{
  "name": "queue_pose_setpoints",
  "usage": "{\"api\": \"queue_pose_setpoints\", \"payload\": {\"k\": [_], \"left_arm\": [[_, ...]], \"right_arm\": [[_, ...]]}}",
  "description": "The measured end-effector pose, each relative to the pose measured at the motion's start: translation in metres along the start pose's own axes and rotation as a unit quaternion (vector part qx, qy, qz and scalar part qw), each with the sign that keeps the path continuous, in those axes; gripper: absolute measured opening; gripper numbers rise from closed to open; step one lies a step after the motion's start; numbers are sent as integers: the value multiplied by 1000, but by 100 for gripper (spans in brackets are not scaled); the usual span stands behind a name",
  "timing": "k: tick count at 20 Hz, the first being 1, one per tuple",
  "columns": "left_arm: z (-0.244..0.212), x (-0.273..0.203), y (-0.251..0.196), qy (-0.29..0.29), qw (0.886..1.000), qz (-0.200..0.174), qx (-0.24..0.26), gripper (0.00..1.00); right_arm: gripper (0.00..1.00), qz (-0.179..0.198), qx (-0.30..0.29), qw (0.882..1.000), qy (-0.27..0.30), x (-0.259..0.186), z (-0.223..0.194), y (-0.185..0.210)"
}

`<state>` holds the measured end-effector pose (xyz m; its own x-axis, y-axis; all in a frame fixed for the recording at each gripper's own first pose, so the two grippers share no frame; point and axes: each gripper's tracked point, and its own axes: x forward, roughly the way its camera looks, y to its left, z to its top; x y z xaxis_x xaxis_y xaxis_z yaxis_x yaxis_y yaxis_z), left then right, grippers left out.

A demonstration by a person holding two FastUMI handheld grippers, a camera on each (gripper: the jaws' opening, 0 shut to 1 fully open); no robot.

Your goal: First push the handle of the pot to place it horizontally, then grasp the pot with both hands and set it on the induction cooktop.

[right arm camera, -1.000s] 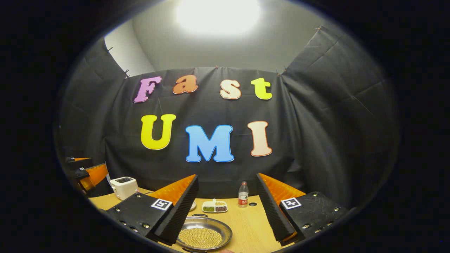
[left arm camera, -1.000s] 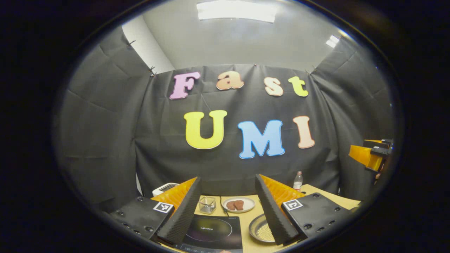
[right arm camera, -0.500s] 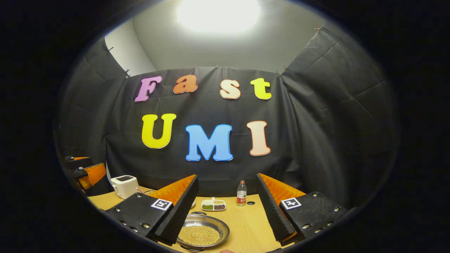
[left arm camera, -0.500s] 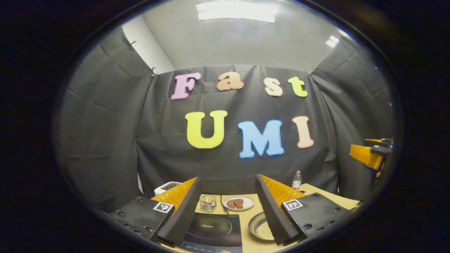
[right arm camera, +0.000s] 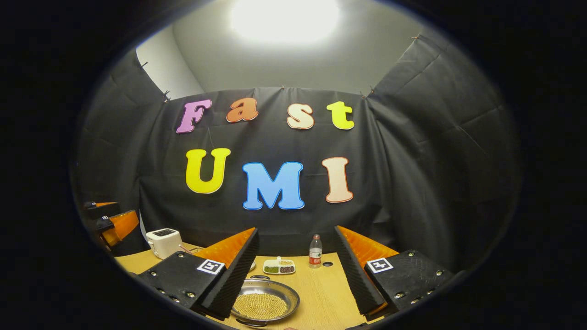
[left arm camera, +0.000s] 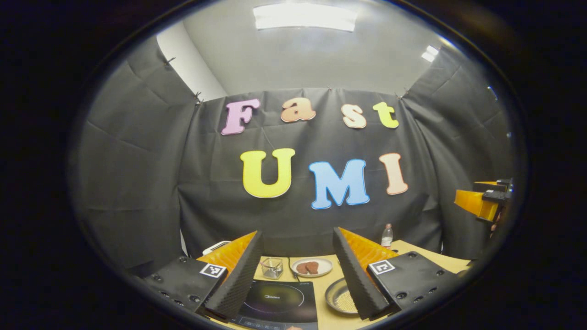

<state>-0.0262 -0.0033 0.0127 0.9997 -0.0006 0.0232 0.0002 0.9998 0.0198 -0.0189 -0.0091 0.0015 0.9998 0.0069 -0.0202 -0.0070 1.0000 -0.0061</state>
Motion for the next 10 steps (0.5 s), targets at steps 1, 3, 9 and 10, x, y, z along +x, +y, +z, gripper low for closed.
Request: {"api": "queue_pose_setpoints", "payload": {"k": [1,3,9,10], "left_arm": [[1,0,0,-1,1000,0,0,100],[0,0,1,0,1000,0,-1,100],[-2,1,1,2,1000,-2,0,97],[-2,1,1,0,1000,-2,1,100]], "right_arm": [[97,0,0,1000,2,0,-1,0],[97,1,0,1000,6,0,-3,0],[80,-7,-14,1000,10,1,-7,-3],[66,-3,-14,1000,15,0,-9,2]]}}
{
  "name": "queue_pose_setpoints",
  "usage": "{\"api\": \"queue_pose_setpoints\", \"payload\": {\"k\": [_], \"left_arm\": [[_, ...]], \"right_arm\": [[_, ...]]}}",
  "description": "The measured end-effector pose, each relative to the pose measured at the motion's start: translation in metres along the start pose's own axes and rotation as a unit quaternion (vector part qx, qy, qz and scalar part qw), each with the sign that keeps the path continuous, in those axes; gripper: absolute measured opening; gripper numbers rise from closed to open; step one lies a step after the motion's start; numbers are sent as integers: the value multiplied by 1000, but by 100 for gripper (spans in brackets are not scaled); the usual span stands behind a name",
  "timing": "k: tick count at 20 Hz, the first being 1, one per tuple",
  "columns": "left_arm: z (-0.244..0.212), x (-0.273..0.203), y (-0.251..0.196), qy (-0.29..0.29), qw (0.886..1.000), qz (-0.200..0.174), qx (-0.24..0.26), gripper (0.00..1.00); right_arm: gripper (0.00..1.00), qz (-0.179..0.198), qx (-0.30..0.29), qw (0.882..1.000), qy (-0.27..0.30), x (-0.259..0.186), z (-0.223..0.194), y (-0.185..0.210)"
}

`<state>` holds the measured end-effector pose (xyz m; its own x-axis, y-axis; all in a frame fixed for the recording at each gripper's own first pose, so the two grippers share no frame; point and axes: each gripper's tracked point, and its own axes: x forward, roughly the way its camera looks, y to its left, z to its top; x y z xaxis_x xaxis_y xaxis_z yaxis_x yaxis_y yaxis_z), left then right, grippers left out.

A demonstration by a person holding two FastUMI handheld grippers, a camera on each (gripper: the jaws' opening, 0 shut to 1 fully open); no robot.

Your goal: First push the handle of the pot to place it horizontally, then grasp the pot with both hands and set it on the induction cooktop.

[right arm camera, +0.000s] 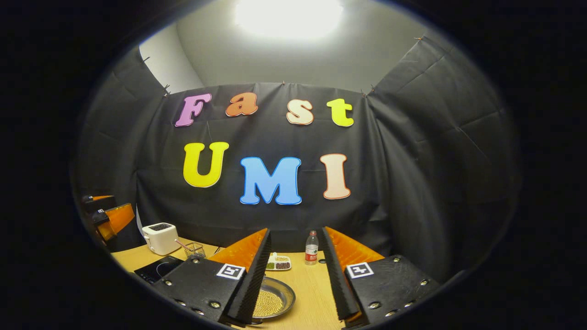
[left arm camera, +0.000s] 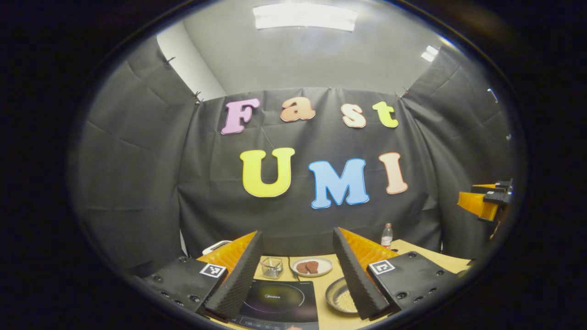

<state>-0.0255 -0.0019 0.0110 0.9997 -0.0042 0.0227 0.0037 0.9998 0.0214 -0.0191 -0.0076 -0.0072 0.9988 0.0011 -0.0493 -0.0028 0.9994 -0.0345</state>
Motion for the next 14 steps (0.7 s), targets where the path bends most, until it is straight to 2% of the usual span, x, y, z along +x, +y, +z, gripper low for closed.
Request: {"api": "queue_pose_setpoints", "payload": {"k": [1,2,4,7,9,10,11,12,14], "left_arm": [[1,0,-1,-2,1000,0,1,100],[1,1,-1,-2,1000,0,1,100],[3,0,-1,-4,1000,1,2,100],[3,1,-1,-3,1000,2,2,97],[5,2,-1,-5,1000,4,2,97],[4,1,-2,-5,1000,4,3,100],[5,1,-3,-6,1000,5,5,100],[6,-1,-3,-7,1000,8,6,100],[7,-2,-6,-7,1000,8,4,97]], "right_arm": [[65,8,0,1000,5,1,-3,4],[65,-7,-2,1000,5,0,-2,-4],[32,-6,4,1000,6,2,-3,-3],[32,1,7,1000,20,3,-9,-2],[32,22,14,999,32,2,-16,4],[32,-16,12,999,27,9,-14,-16],[2,-26,16,999,23,5,-14,-25],[7,-22,23,999,27,6,-17,-17],[8,-15,27,999,31,6,-21,-18]]}}
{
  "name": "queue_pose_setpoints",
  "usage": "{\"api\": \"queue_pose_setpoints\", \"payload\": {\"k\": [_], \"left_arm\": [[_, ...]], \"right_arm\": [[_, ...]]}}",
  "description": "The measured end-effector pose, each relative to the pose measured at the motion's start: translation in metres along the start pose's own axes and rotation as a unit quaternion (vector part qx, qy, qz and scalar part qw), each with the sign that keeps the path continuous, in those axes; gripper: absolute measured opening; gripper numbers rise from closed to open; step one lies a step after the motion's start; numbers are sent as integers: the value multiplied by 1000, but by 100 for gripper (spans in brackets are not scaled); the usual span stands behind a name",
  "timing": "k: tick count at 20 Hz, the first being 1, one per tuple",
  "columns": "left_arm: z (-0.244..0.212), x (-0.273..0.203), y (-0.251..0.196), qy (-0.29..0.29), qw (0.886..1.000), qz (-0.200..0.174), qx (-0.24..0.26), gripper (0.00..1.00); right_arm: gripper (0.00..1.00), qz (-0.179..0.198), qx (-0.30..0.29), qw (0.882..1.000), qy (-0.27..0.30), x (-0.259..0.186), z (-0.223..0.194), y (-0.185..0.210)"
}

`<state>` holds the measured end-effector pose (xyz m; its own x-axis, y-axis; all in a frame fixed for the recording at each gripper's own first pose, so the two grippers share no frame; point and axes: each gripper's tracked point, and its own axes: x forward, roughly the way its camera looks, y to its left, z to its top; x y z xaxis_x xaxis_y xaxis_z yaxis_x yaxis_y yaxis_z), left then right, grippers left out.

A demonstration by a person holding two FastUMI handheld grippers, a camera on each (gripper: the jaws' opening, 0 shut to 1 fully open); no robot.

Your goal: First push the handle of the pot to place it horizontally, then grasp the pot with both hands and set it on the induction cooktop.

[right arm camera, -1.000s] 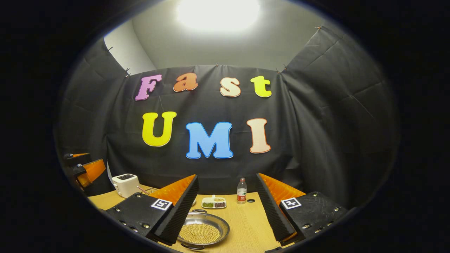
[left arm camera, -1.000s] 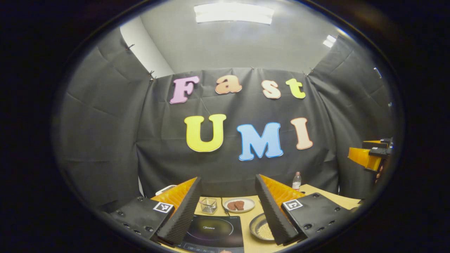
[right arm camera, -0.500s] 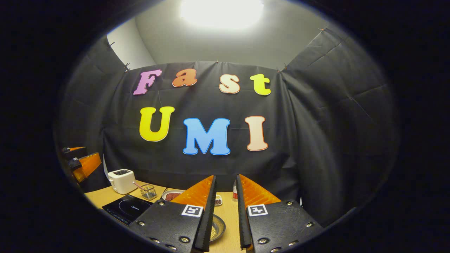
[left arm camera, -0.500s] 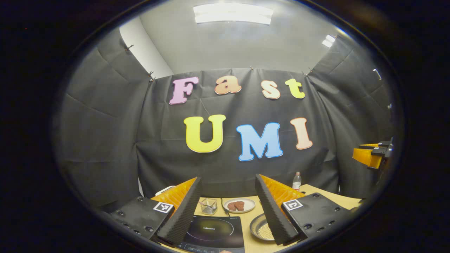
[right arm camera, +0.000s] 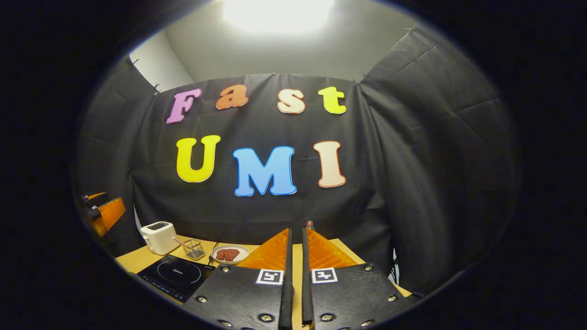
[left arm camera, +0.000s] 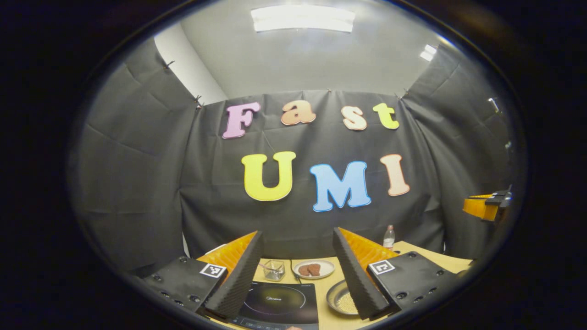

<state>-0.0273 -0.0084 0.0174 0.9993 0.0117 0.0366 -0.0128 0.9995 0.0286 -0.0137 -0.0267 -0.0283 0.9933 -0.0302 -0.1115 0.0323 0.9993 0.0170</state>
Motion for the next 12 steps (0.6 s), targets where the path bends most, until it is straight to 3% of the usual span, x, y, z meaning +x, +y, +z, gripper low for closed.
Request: {"api": "queue_pose_setpoints", "payload": {"k": [2,6,12], "left_arm": [[0,0,-1,0,1000,6,1,97],[2,-4,-9,1,1000,19,1,97],[-1,-16,-3,8,998,58,25,97]], "right_arm": [[0,17,2,1000,7,2,-5,0],[0,44,-4,999,20,6,-14,0],[0,123,-7,991,59,12,-42,23]]}}
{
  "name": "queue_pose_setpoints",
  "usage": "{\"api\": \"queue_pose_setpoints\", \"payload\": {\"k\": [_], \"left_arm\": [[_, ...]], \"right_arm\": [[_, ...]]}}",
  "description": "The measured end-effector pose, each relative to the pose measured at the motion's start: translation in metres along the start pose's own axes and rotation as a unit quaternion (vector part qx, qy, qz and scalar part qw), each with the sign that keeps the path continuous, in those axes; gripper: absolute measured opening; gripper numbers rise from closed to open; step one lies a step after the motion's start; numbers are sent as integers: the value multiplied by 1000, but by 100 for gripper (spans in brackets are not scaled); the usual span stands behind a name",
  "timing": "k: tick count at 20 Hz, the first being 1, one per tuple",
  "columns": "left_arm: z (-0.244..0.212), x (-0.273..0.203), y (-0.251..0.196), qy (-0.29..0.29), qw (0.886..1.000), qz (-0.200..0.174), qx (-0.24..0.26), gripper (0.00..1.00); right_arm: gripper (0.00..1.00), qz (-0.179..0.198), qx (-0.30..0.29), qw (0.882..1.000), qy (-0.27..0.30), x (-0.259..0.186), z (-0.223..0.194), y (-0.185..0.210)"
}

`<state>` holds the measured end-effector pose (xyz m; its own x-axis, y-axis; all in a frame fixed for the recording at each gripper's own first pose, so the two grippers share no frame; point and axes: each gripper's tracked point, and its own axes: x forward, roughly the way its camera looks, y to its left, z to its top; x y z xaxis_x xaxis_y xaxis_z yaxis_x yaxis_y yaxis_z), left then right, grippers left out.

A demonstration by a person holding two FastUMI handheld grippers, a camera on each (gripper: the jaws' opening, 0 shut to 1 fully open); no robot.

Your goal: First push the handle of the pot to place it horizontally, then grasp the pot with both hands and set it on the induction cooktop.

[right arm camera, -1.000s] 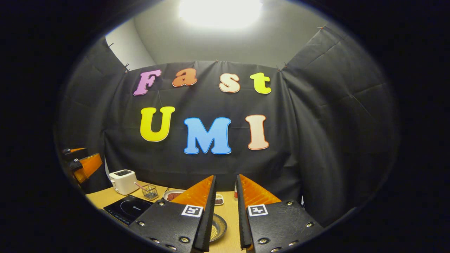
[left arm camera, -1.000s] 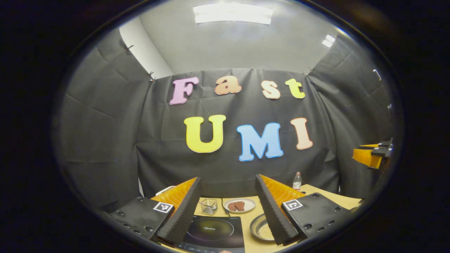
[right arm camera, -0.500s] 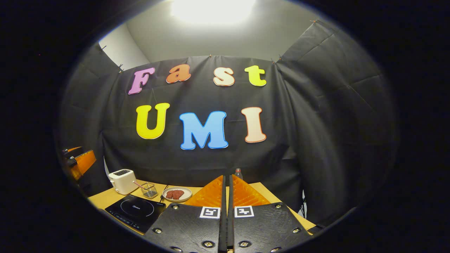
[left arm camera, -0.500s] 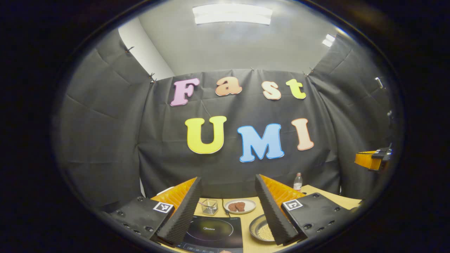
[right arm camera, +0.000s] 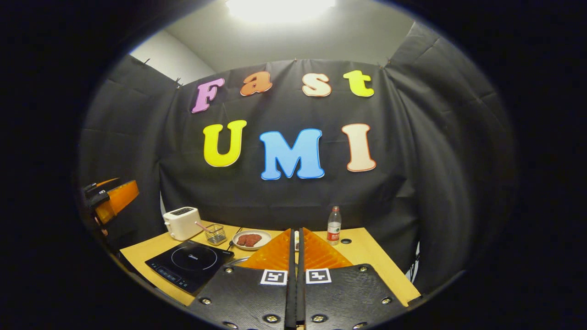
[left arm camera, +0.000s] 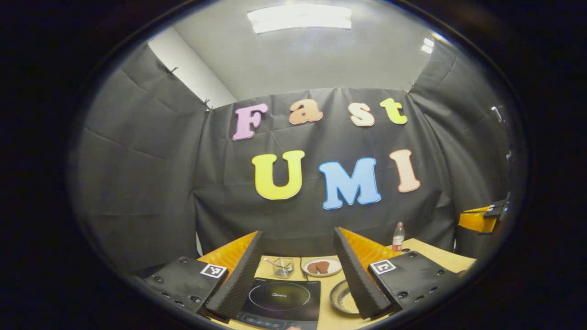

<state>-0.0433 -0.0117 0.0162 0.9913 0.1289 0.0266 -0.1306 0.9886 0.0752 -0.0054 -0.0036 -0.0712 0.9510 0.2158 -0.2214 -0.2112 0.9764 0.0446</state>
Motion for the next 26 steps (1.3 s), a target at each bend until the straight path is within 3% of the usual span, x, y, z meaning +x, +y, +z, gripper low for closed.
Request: {"api": "queue_pose_setpoints", "payload": {"k": [6,14,20,26], "left_arm": [[3,0,27,2,1000,31,4,100],[-15,15,70,11,999,52,-11,100],[-29,29,99,20,997,68,-15,98],[-45,39,124,30,996,86,-16,98]], "right_arm": [[0,83,-8,995,49,18,-30,52],[1,138,-13,981,134,42,-86,109],[1,175,-23,965,196,49,-129,142],[0,218,-35,939,264,46,-175,174]]}}
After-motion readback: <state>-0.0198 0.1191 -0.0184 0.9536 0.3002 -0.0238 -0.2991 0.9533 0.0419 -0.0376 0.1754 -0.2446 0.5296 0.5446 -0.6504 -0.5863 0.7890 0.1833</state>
